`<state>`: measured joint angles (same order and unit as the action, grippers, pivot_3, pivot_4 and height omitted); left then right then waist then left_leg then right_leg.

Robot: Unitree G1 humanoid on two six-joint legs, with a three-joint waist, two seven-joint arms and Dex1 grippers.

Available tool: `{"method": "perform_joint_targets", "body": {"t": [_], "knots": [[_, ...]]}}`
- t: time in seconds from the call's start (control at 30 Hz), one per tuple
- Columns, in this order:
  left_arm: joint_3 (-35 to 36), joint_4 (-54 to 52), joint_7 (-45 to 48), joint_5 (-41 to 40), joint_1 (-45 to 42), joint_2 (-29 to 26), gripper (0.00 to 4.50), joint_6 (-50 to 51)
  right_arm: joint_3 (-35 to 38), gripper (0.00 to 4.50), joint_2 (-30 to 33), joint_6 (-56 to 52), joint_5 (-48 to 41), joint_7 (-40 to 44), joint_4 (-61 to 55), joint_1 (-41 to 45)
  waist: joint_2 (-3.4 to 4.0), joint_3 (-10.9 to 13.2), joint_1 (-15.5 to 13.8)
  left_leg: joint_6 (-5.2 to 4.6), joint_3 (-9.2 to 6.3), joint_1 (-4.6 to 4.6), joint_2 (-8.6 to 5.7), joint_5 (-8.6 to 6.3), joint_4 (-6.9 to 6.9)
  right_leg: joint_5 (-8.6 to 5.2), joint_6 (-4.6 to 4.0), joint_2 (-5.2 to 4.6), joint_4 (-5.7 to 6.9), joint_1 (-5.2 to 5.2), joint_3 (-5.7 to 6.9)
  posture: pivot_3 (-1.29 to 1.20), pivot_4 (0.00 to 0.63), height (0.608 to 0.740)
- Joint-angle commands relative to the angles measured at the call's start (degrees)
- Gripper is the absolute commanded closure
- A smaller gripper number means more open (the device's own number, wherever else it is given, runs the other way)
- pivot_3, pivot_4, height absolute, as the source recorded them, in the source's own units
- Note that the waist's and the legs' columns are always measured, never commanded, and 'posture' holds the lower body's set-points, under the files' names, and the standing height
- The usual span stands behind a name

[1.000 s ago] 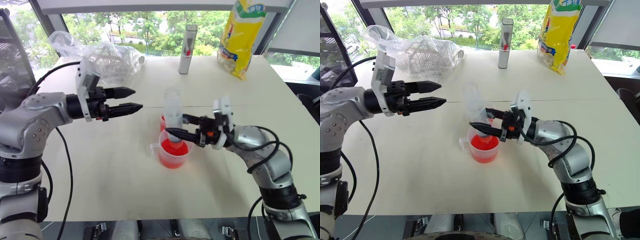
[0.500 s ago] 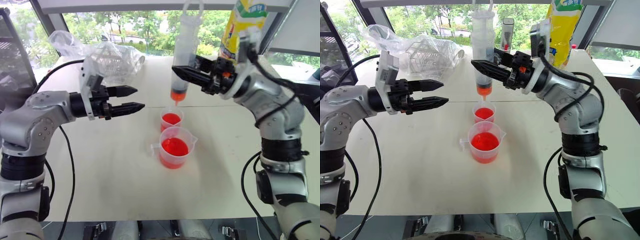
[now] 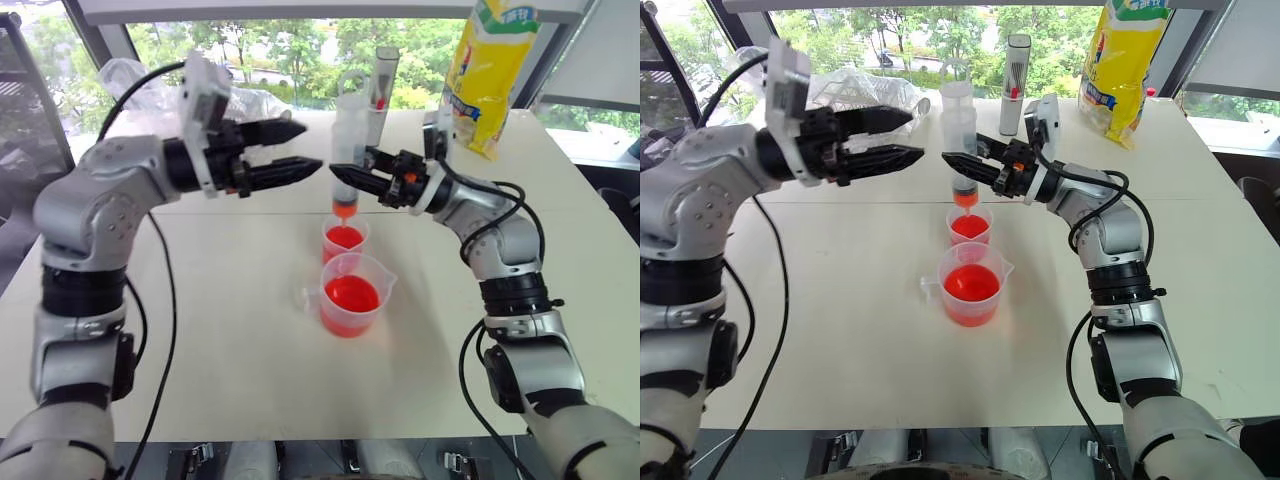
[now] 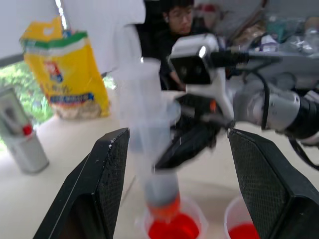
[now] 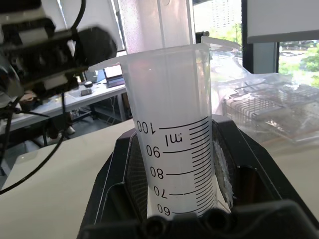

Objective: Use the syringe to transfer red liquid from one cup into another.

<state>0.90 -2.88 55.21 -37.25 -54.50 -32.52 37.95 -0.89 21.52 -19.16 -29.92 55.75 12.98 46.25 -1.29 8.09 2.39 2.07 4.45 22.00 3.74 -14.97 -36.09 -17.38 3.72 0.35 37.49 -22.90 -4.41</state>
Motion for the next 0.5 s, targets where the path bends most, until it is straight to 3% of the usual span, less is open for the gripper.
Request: {"method": "perform_joint_targets", "body": {"t": [0.03, 0.5], "knots": [[-0.2, 3.9, -1.3, 2.9, -3.8, 2.0, 1.30, -3.5, 1.1, 3.06, 0.1, 0.6, 0.1, 0.1, -3.1, -0.1, 0.02, 0.0, 0.1, 0.00, -0.01, 0.00, -0.01, 0.00, 0.01, 0.00, 0.00, -0.01, 0.00, -0.01, -0.01, 0.00, 0.150, 0.740], [-1.7, 11.4, 0.2, 6.6, -9.2, 6.8, 1.30, -6.0, 0.5, 3.06, 0.0, 0.6, 1.0, 0.1, -4.4, -1.4, 0.05, 0.0, 0.2, 0.02, 0.03, 0.17, 0.00, 0.02, -0.05, 0.00, 0.00, 0.05, 0.23, -0.31, -0.05, 0.00, 0.150, 0.740]]}}
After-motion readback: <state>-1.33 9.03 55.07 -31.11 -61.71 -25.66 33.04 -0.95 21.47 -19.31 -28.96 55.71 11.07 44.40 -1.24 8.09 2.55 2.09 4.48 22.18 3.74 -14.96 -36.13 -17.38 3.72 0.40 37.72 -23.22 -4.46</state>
